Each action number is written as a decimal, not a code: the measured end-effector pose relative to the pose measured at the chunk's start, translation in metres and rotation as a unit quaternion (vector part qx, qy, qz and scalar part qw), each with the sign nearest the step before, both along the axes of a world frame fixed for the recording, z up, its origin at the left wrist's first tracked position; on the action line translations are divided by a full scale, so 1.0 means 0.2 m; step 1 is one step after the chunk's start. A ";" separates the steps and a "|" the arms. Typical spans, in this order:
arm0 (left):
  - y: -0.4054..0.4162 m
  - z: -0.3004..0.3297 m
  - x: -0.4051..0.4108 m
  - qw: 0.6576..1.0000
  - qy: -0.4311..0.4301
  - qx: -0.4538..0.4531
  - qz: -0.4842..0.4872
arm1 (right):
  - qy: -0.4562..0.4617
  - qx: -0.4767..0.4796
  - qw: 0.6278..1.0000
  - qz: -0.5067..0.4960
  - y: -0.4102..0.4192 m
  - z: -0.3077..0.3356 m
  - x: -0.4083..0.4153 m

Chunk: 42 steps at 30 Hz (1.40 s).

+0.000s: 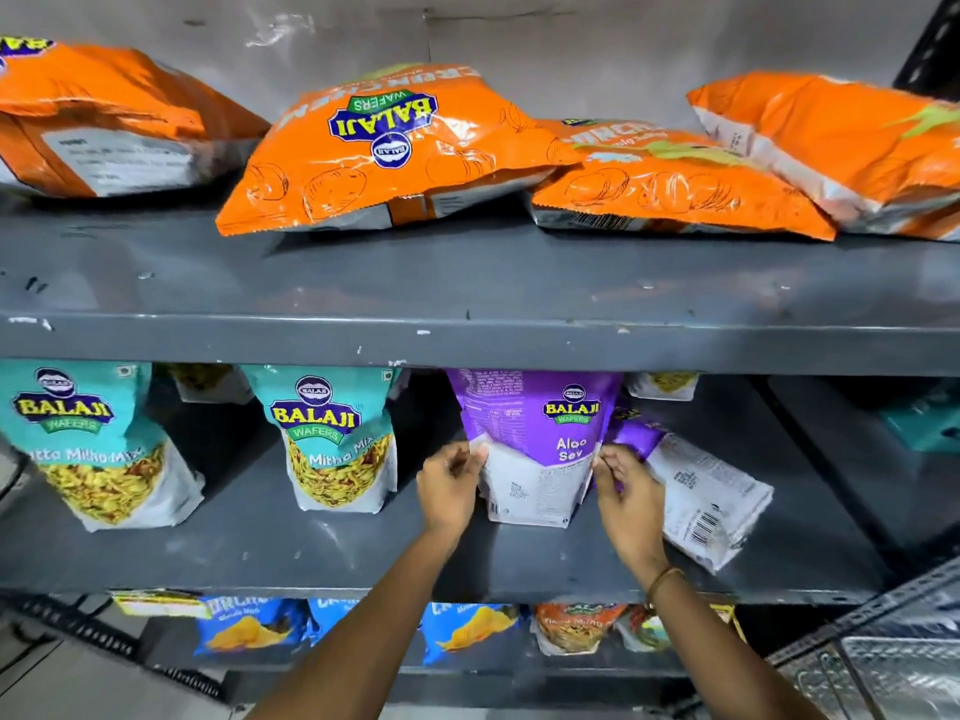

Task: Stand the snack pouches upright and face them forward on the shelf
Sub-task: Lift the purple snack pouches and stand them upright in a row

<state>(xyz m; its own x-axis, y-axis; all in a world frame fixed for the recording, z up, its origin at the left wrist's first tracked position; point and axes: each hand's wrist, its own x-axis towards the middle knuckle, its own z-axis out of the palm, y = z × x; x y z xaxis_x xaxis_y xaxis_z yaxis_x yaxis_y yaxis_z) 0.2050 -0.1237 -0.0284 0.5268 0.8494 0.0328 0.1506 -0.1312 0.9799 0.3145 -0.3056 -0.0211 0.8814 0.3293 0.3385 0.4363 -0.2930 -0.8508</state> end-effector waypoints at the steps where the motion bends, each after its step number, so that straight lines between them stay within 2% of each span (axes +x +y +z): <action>1: 0.00 0.00 0.00 1.000 0.000 0.006 -0.003 | 0.008 0.017 1.000 -0.015 0.00 0.01 -0.02; 4: -0.02 0.02 -0.04 0.999 0.016 0.035 -0.009 | 0.007 0.074 0.997 -0.025 -0.02 0.03 -0.14; 7: -0.08 0.02 -0.12 0.996 0.044 0.081 0.010 | 0.011 0.039 0.998 0.048 -0.03 0.01 -0.28; 11: -0.26 0.02 -0.26 0.991 0.014 0.129 0.009 | 0.036 0.020 0.994 0.099 -0.01 0.00 -0.38; 14: -0.42 0.02 -0.31 0.984 -0.003 0.173 -0.031 | 0.053 0.044 0.992 0.104 0.01 0.02 -0.42; 18: -0.56 0.01 -0.31 0.969 0.007 0.192 -0.152 | 0.060 0.032 0.993 0.095 0.01 0.02 -0.37; 21: -0.53 0.02 -0.28 0.966 -0.010 0.216 -0.142 | 0.111 0.021 0.988 0.107 -0.01 0.00 -0.27; 23: -0.44 0.06 -0.23 0.978 -0.046 0.186 -0.088 | 0.146 0.015 0.977 0.155 -0.03 -0.01 -0.20; 25: -0.32 0.12 -0.16 0.990 -0.075 0.108 -0.057 | 0.182 0.018 0.959 0.216 -0.06 0.01 -0.16; 27: -0.18 0.18 -0.08 0.992 -0.056 -0.007 -0.115 | 0.212 0.015 0.948 0.236 -0.08 0.03 -0.11; 30: 0.00 0.24 0.00 0.952 -0.006 -0.132 -0.275 | 0.233 -0.006 0.952 0.197 -0.09 0.04 -0.01; 31: 0.03 0.25 0.01 0.938 0.000 -0.141 -0.316 | 0.234 -0.016 0.954 0.184 -0.09 0.03 0.02; 33: 0.07 0.23 0.03 0.933 -0.004 -0.140 -0.332 | 0.236 -0.033 0.955 0.179 -0.08 0.02 0.07; 38: -0.01 0.12 0.01 0.967 -0.087 -0.123 -0.204 | 0.247 -0.058 0.949 0.189 -0.01 0.01 0.12; 42: -0.06 0.10 0.00 0.976 -0.113 -0.129 -0.132 | 0.252 -0.058 0.952 0.166 0.02 0.03 0.10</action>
